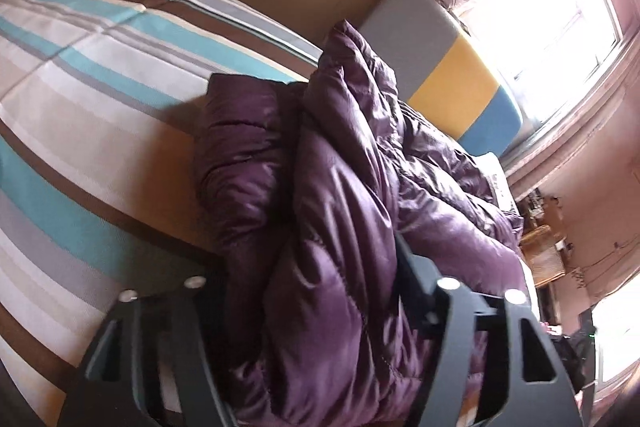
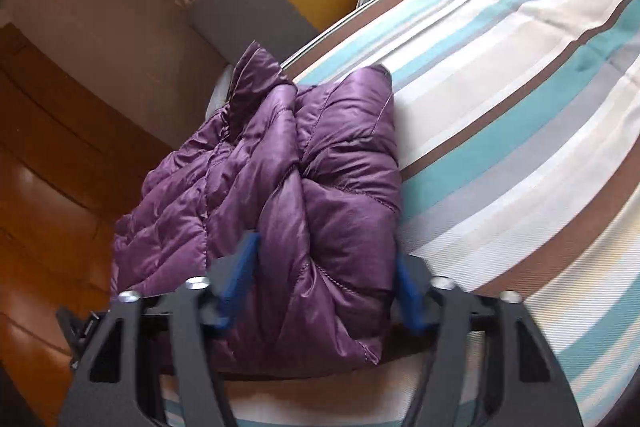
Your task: Fold large clothes
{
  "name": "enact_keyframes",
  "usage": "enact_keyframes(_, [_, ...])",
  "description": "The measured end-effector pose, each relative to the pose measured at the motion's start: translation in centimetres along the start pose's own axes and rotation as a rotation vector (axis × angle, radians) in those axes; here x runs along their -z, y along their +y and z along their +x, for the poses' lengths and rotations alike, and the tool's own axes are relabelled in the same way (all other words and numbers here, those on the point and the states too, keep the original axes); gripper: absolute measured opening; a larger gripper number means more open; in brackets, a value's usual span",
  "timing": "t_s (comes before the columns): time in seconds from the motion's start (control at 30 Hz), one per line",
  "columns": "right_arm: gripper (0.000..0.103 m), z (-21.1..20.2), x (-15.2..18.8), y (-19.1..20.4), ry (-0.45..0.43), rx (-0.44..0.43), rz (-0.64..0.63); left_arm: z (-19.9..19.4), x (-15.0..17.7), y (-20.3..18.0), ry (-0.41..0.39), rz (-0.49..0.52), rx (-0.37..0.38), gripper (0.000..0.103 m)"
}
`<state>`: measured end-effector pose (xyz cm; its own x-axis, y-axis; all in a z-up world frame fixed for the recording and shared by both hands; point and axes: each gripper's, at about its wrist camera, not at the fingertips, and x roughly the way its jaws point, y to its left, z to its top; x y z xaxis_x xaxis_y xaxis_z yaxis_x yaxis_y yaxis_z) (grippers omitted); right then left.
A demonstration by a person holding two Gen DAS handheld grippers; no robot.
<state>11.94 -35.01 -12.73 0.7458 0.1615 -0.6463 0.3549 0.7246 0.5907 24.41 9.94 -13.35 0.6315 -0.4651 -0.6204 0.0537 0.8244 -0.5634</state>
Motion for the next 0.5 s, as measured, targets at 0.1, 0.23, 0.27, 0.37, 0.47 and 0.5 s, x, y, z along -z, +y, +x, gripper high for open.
enact_keyframes(0.1, [0.029, -0.3, 0.5, 0.7, 0.001, -0.003, -0.024, -0.9, 0.2, -0.7, -0.028, 0.047, -0.012, 0.036])
enact_keyframes(0.23, [0.019, -1.9, 0.9, 2.3, -0.001, 0.004, -0.073, -2.8, 0.7, -2.1, -0.059, 0.112, -0.005, 0.024])
enact_keyframes(0.27, [0.019, -2.4, 1.0, 2.3, 0.003, -0.002, -0.071, -3.5, 1.0, -2.1, -0.059, 0.111, 0.008, 0.024])
enact_keyframes(0.37, [0.019, -3.7, 1.5, 2.1, 0.012, -0.015, -0.074, -4.8, 1.9, -1.6, -0.045, 0.109, 0.032, 0.024])
enact_keyframes(0.47, [0.019, -4.7, 2.7, 1.4, 0.03, -0.02, -0.063, -6.1, 3.1, -1.1, -0.035, 0.108, 0.053, 0.024])
enact_keyframes(0.5, [0.019, -4.8, 3.0, 1.2, 0.033, -0.023, -0.053, -6.3, 3.4, -0.9, -0.035, 0.109, 0.056, 0.024])
